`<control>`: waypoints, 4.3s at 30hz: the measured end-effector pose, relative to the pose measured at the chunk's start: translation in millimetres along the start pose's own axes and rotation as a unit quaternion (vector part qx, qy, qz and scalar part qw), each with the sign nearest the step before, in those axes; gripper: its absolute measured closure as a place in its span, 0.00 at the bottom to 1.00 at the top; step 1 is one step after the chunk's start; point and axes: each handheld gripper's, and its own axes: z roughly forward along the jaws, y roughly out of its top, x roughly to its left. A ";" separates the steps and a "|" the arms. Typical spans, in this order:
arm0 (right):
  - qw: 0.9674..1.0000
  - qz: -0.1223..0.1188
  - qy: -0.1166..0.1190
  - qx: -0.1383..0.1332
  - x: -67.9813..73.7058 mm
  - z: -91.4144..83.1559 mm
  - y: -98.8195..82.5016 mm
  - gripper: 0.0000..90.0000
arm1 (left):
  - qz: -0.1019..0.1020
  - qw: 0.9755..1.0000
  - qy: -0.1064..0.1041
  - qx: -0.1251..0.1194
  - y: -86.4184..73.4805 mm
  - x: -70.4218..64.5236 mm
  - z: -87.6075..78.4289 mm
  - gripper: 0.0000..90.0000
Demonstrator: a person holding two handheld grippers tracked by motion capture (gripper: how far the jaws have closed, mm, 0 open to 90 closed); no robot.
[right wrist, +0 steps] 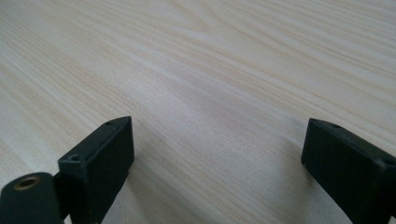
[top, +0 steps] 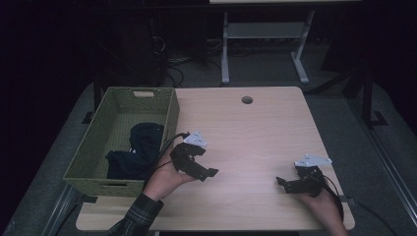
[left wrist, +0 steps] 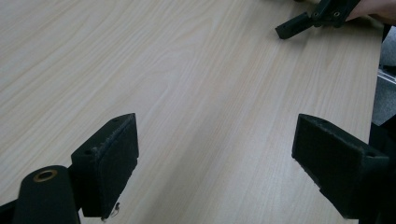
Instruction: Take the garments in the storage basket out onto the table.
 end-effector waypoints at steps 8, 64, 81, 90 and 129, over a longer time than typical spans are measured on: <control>1.000 0.000 0.000 0.000 -0.1 0.0 0.0 0.10 | 0.000 1.000 0.002 0.003 7.4 3.6 -8.2 0.16; 1.000 -0.002 0.002 0.000 -0.7 0.3 0.4 0.10 | -0.034 0.996 0.069 0.035 10.9 36.9 -84.3 0.20; 1.000 -0.002 0.002 0.000 -0.8 0.3 0.5 0.10 | -0.055 0.992 0.102 0.050 -4.1 50.9 -115.9 0.20; 1.000 -0.002 0.002 0.000 -0.8 0.3 0.5 0.10 | -0.065 0.989 0.119 0.061 -13.8 57.1 -127.5 0.20; 1.000 -0.002 0.003 0.000 -0.8 0.3 0.4 0.10 | -0.120 0.975 0.142 0.119 -68.1 85.0 -112.6 0.16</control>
